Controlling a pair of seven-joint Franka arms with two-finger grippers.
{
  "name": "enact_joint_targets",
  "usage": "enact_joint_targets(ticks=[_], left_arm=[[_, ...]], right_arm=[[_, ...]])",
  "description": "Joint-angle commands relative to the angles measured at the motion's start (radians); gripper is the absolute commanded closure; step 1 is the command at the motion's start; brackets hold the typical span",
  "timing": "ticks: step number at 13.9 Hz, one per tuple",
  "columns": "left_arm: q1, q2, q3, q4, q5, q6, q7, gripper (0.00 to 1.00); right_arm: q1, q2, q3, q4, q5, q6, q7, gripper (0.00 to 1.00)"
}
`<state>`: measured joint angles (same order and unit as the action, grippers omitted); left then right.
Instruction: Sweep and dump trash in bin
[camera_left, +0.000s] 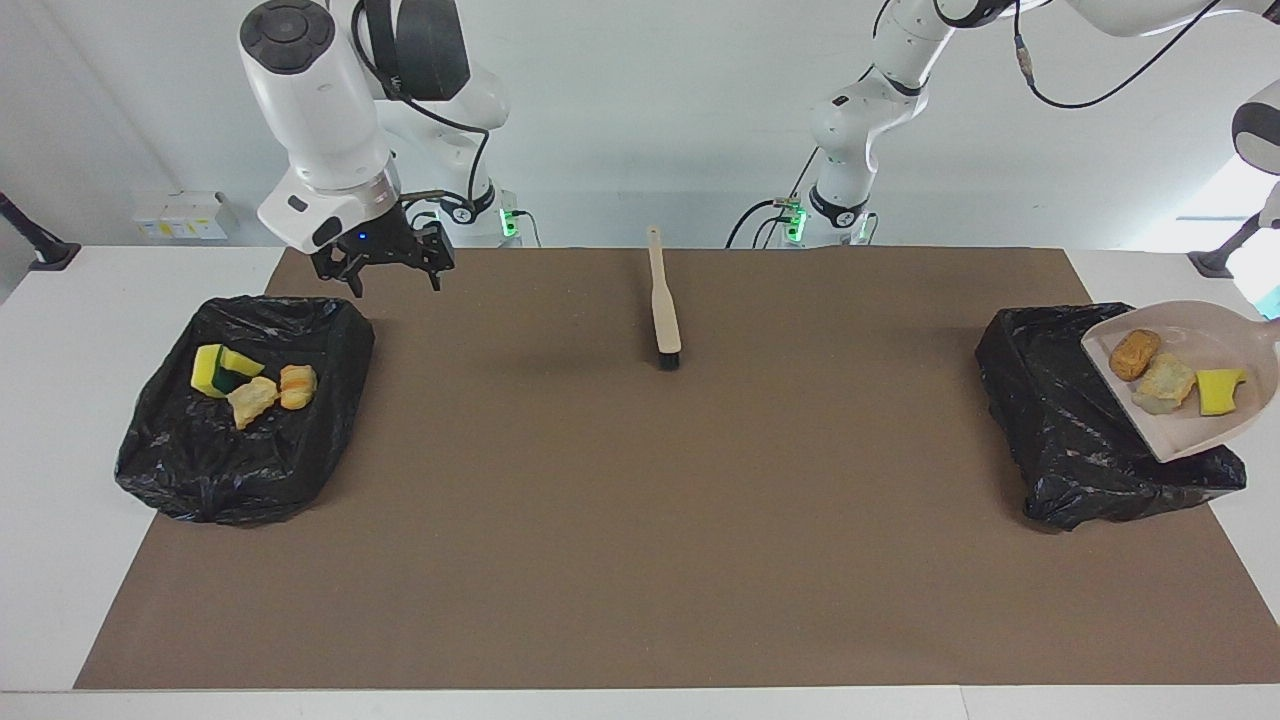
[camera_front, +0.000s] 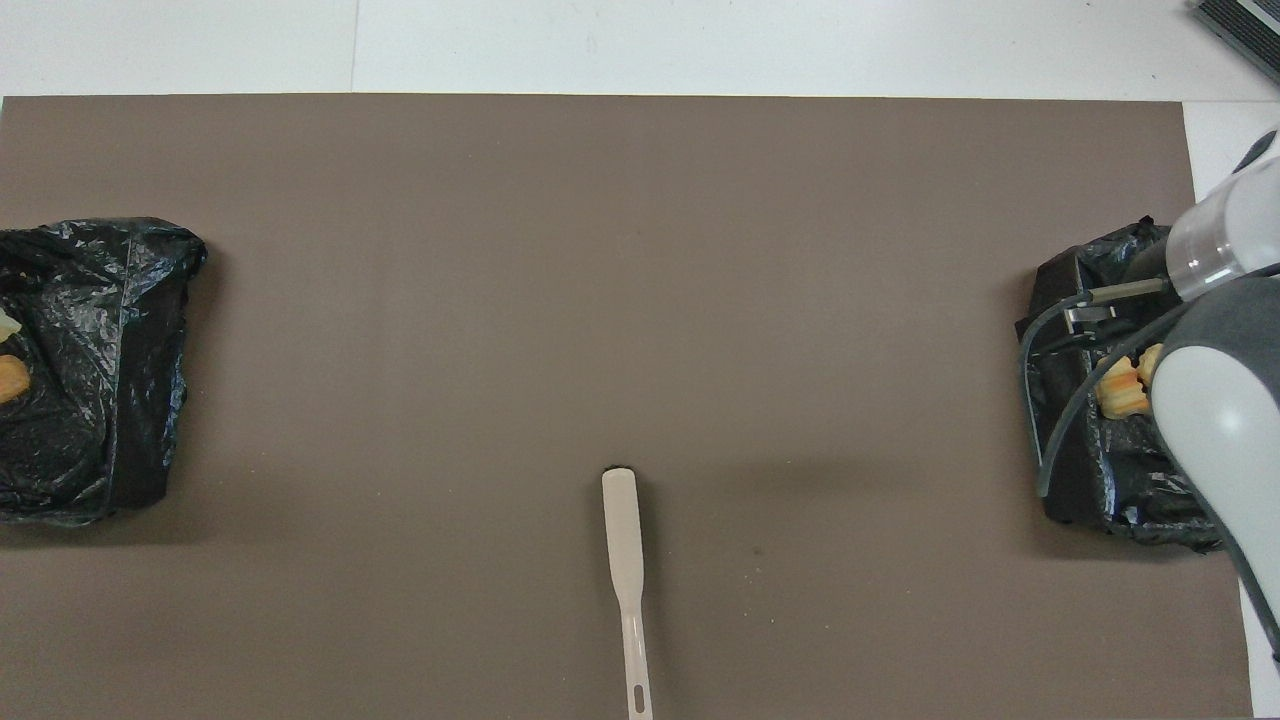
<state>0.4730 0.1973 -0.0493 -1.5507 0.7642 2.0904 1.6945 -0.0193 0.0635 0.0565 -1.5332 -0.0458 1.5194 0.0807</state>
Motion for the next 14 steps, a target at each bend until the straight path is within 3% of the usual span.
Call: enact_joint_targets(ticks=[1,11,14], left_arm=[[-0.013,-0.006,0.011,0.004,0.053,0.037,-0.033,1.0],[-0.088,-0.067,0.009,-0.055,0.253,0.036,-0.215,1.0],[-0.14,-0.078,0.009,-0.051,0.309,-0.09,-0.228,1.0]], right_arm=[[-0.048,-0.005,0.0,0.008,0.05,0.015,-0.001,0.0],[-0.047,-0.071,0.003,-0.048,0.052,0.062,-0.013,0.0],[-0.044,-0.07,0.009,-0.044,0.052,0.062,-0.016,0.0]])
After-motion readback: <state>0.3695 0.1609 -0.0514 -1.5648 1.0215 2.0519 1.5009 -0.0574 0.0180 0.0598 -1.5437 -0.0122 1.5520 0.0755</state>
